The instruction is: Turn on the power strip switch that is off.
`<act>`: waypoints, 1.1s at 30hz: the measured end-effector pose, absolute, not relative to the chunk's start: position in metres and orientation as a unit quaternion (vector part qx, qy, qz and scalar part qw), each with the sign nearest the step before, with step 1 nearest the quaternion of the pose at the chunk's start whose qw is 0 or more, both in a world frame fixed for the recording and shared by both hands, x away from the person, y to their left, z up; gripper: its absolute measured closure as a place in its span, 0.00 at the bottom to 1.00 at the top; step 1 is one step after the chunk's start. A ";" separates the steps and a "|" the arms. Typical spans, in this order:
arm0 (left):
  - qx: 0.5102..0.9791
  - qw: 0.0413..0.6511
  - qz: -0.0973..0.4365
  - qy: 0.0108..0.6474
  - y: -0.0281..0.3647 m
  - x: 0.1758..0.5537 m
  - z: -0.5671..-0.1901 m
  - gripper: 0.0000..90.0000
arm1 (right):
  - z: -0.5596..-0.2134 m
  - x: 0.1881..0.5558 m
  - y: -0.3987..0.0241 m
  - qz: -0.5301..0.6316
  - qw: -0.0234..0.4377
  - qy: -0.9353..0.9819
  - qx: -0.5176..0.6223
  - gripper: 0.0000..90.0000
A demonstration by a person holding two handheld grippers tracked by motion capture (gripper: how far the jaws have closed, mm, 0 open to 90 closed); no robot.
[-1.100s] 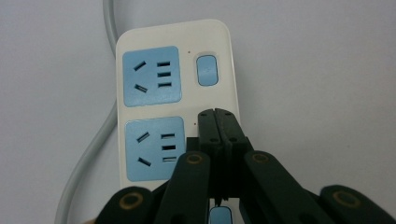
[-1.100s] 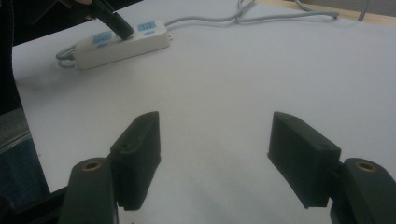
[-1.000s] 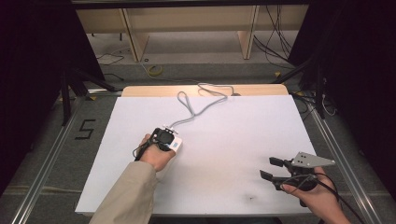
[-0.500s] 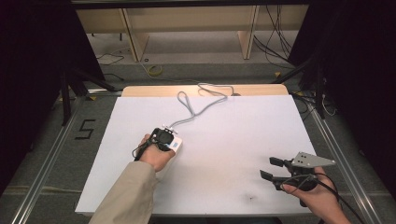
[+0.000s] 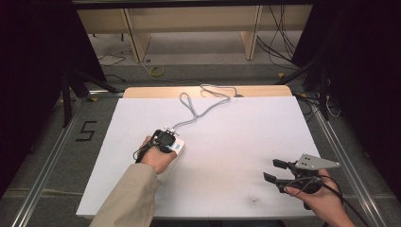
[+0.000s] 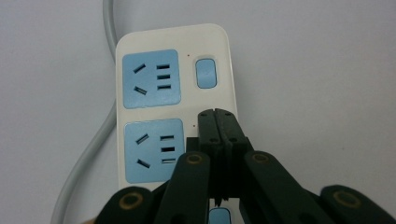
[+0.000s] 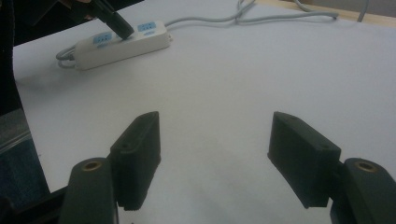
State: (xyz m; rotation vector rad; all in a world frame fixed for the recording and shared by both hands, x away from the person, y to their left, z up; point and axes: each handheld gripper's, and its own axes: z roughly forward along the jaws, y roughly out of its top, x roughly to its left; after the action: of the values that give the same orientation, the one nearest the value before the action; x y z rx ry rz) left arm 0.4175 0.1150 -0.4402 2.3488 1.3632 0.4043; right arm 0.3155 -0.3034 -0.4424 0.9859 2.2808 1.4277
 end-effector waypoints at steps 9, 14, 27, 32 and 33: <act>0.829 0.216 0.155 0.493 0.120 0.417 -0.435 1.00 | -0.442 0.315 -0.303 0.494 0.137 0.788 0.340 0.38; 0.823 0.229 0.163 0.493 0.123 0.416 -0.432 1.00 | -0.442 0.316 -0.303 0.495 0.138 0.788 0.340 0.38; 0.810 0.258 0.172 0.498 0.129 0.412 -0.425 0.93 | -0.442 0.315 -0.304 0.494 0.138 0.788 0.340 0.38; 0.806 0.268 0.172 0.499 0.130 0.411 -0.423 0.90 | -0.442 0.316 -0.304 0.494 0.138 0.788 0.340 0.38; 0.804 0.272 0.170 0.501 0.131 0.410 -0.423 0.90 | -0.442 0.316 -0.304 0.494 0.138 0.788 0.340 0.38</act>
State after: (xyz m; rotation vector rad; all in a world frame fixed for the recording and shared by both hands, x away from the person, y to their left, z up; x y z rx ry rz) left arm 0.4102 0.1307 -0.4226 2.1648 1.3491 0.4581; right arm 0.3155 -0.3038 -0.4423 0.9844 2.2799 1.4279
